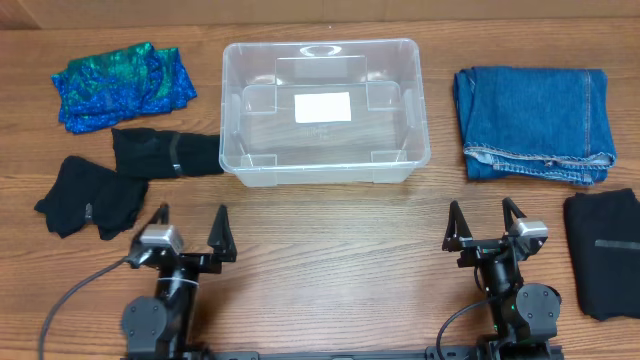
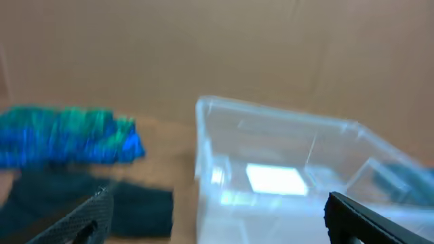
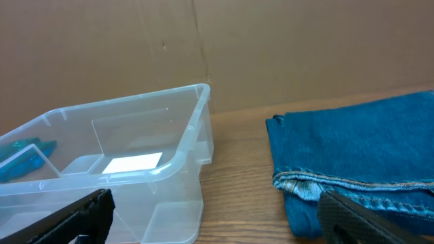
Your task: Pack container
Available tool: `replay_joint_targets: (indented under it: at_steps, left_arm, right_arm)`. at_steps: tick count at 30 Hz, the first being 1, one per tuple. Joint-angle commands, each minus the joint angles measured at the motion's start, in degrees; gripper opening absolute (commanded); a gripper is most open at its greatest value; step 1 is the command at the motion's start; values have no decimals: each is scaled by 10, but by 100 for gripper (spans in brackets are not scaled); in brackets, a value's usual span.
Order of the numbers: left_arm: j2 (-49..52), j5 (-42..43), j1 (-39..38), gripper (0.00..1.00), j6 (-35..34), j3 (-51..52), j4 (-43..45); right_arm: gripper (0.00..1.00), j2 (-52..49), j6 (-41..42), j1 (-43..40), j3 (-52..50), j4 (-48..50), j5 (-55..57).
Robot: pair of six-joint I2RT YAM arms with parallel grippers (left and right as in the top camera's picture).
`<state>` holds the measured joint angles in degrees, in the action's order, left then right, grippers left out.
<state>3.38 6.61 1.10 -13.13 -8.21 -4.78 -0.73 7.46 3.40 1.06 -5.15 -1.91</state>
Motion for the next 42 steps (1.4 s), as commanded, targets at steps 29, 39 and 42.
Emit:
replay_joint_targets:
  at_steps: [29, 39, 42]
  left_arm:
    - [1000, -26, 150, 100, 134, -848, -291]
    - [1194, -56, 112, 100, 209, -848, -135]
    - [1239, -58, 101, 100, 215, -849, -107]
  right_arm:
    - [100, 6, -2, -3, -6, 4, 5]
    - [100, 6, -2, -3, -6, 4, 5]
    - [100, 6, -2, -3, -6, 4, 5]
